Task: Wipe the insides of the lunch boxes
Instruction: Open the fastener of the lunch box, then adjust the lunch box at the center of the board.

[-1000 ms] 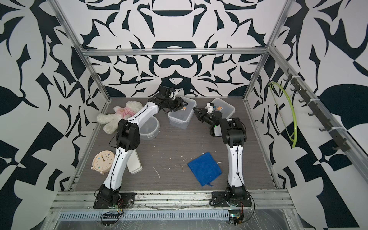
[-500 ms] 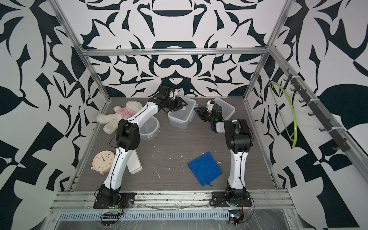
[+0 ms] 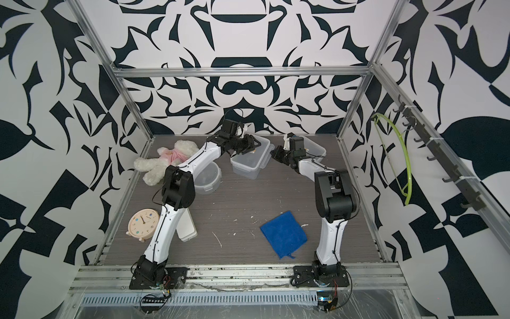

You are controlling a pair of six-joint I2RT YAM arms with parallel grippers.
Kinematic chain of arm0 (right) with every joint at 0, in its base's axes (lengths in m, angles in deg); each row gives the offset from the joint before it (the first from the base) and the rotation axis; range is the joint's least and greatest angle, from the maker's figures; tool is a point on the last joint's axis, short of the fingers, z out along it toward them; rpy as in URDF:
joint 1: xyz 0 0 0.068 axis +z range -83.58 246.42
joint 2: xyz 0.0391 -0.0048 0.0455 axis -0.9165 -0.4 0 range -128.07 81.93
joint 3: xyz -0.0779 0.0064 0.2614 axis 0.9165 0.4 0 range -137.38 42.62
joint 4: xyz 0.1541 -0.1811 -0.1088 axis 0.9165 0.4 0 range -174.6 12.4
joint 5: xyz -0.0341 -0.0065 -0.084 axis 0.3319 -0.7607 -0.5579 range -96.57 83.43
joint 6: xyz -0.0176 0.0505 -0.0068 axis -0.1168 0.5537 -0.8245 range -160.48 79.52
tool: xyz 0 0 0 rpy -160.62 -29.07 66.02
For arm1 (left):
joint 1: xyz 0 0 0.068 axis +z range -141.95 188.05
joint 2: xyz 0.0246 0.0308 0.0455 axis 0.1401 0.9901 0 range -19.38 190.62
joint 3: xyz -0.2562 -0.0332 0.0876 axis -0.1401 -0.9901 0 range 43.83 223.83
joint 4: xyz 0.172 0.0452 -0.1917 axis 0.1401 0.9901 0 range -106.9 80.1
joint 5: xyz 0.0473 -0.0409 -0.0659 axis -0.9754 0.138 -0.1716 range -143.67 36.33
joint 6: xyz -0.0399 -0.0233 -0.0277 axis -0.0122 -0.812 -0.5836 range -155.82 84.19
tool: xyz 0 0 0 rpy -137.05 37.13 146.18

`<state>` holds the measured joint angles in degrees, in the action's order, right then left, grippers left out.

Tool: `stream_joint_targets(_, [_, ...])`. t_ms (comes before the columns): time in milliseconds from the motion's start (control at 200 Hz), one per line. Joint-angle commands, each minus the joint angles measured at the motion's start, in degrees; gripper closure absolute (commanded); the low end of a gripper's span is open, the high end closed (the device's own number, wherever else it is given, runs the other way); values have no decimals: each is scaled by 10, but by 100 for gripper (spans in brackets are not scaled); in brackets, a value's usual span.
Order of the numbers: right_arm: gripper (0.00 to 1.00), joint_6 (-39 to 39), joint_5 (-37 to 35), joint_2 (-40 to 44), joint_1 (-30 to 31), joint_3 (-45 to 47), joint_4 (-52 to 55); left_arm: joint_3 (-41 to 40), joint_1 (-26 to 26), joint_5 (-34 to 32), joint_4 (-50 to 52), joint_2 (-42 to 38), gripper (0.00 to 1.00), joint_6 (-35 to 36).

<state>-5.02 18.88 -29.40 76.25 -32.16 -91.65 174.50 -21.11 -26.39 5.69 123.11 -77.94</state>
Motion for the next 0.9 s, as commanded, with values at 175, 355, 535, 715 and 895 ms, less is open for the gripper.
stream_joint_targets(175, [75, -139, -30, 88, 55, -52, 236, -58, -8, -71, 192, -22, 41, 14])
stream_joint_targets(355, [55, -138, -62, 97, 55, -53, 267, -60, -5, -102, 214, -78, 30, 39])
stream_joint_targets(535, [80, -147, -105, 119, 63, -53, 298, -106, 25, -145, 213, -129, 28, 64])
stream_joint_targets(715, [100, -164, -161, 107, 106, -92, 340, -130, 83, -153, 191, -136, 25, 62])
stream_joint_targets(895, [100, -167, -193, 38, 123, -174, 393, -133, 104, -128, 145, -127, 20, 51])
